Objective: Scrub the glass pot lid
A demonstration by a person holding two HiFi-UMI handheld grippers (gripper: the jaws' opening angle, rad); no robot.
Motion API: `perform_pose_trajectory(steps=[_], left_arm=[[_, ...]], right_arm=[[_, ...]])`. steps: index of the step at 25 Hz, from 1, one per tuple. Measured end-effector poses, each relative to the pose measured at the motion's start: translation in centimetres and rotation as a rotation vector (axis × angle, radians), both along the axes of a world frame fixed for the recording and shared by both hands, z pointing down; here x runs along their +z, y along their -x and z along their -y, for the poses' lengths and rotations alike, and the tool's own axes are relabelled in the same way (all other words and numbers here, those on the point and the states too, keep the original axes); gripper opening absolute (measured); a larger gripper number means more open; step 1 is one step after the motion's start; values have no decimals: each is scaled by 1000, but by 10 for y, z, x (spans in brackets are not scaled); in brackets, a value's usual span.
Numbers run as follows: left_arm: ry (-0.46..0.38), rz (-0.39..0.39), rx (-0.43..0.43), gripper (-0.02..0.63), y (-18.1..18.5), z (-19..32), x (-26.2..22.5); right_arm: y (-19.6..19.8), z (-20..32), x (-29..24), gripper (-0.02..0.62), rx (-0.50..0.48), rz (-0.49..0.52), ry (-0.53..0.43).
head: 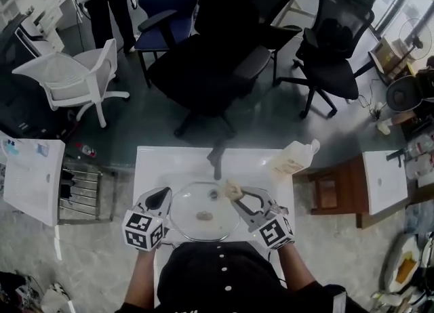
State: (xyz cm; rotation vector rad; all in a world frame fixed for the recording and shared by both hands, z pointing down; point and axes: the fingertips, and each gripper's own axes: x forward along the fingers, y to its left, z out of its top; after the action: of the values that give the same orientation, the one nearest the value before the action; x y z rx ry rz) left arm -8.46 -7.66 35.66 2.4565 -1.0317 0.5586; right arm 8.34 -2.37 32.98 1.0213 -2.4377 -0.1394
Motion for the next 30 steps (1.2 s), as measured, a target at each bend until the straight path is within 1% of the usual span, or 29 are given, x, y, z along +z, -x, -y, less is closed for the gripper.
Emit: perform_pose_trajectory(steps=[2, 6, 9, 13, 18, 23, 27, 30], left_arm=[[-32, -8, -2, 26, 1, 0, -9], [-125, -19, -11, 26, -1, 7, -33], [-171, -45, -28, 26, -1, 6, -52], [-249, -62, -67, 26, 2, 12, -71], [-315, -45, -119, 26, 11, 9, -81], [-340, -31, -173, 26, 23, 6, -83], [-359, -28, -223, 26, 29, 7, -87], [-364, -25, -236, 26, 30, 7, -88]], right_arm=[[-5, 8, -20, 133, 26, 64, -46], [-14, 18, -57, 133, 57, 216, -151], [-17, 17, -78, 135, 82, 298, -217], [-32, 22, -94, 135, 168, 386, -261], [-61, 20, -100, 135, 290, 433, -281], [-83, 15, -108, 135, 377, 448, -335], [-92, 10, -112, 135, 426, 447, -349], [-95, 9, -113, 135, 435, 442, -351]])
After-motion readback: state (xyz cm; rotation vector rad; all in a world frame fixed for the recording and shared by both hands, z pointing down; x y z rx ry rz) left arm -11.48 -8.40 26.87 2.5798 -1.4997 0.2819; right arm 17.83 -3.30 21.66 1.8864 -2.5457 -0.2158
